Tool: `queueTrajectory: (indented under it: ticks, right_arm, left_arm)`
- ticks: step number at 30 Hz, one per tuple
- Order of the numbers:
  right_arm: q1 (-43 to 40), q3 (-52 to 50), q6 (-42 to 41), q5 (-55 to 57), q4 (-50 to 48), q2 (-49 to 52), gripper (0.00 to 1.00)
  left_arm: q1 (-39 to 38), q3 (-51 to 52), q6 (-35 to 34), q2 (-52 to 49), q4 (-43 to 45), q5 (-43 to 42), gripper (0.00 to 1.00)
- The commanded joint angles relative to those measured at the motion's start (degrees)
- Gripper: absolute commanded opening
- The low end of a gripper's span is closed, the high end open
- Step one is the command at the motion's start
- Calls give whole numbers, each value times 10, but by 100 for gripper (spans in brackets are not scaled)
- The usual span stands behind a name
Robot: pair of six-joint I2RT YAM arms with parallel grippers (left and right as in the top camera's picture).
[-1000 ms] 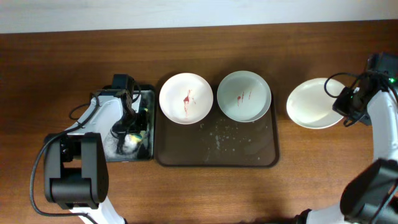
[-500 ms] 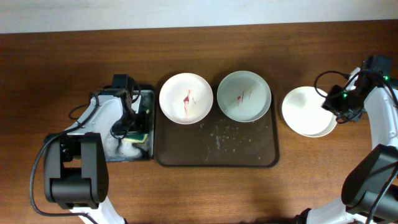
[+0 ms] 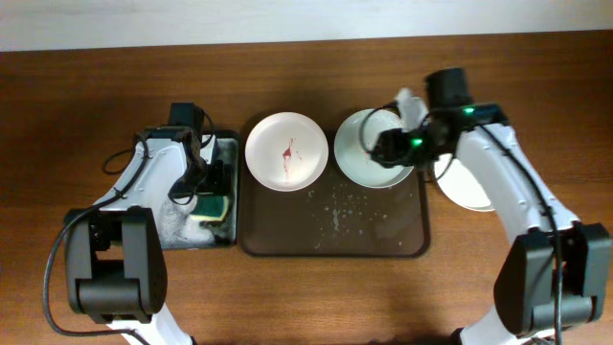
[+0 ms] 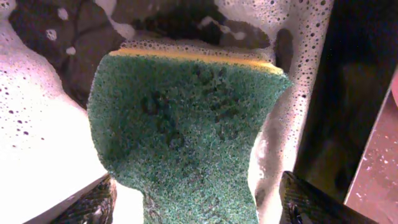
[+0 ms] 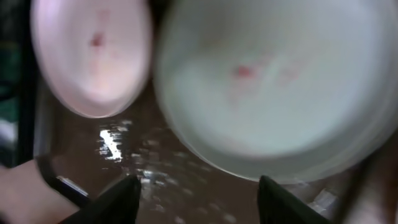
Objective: Clean dirty plates on tray and stack at the side
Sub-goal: 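Grasp the left plate rim with right gripper and drag it forward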
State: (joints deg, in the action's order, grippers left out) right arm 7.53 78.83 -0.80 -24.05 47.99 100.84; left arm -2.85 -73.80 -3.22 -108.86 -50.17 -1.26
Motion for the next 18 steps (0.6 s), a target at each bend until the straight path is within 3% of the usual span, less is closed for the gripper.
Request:
queueTrajectory:
  ticks: [1, 9, 18]
  right_arm:
    - [60, 10, -46, 26, -33, 2, 66]
    - [135, 10, -122, 59, -94, 50, 66]
    - [153, 10, -197, 59, -155, 134, 55]
  left_arm:
    - [3, -4, 1, 14, -1, 0, 82]
    - [3, -4, 0, 14, -1, 0, 82]
    - [3, -4, 0, 14, -1, -1, 82]
